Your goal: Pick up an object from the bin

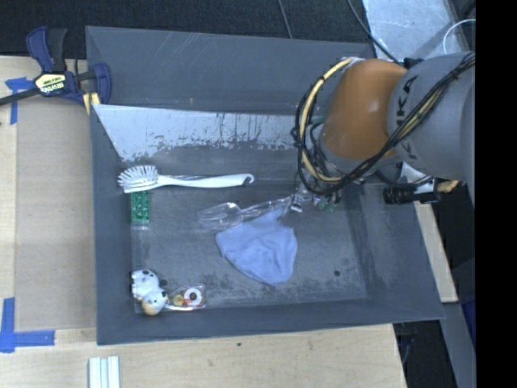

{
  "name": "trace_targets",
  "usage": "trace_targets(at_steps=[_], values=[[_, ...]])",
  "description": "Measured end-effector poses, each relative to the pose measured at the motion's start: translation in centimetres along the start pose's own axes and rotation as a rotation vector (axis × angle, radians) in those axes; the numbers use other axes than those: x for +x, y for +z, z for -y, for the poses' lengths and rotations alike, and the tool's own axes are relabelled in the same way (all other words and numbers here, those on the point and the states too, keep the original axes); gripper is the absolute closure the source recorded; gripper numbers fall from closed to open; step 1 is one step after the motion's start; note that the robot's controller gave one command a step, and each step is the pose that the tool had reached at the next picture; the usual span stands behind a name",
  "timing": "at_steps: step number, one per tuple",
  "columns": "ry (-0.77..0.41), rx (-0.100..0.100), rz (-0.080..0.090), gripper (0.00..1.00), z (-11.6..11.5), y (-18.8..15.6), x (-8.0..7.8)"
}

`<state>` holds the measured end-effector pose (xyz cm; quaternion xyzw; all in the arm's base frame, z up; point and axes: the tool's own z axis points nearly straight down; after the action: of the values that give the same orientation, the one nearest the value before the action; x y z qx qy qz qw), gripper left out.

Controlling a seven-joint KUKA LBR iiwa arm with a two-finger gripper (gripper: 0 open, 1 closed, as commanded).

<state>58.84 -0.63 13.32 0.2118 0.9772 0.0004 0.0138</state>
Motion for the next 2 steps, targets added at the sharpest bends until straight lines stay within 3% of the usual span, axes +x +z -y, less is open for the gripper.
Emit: trace_targets(at_steps=[1,2], values=[[0.188,0.001,-0.004,0.00,-1.04,3.81,1.80],[0.351,0.001,-0.005,0.00,-1.28,4.80,1.98]])
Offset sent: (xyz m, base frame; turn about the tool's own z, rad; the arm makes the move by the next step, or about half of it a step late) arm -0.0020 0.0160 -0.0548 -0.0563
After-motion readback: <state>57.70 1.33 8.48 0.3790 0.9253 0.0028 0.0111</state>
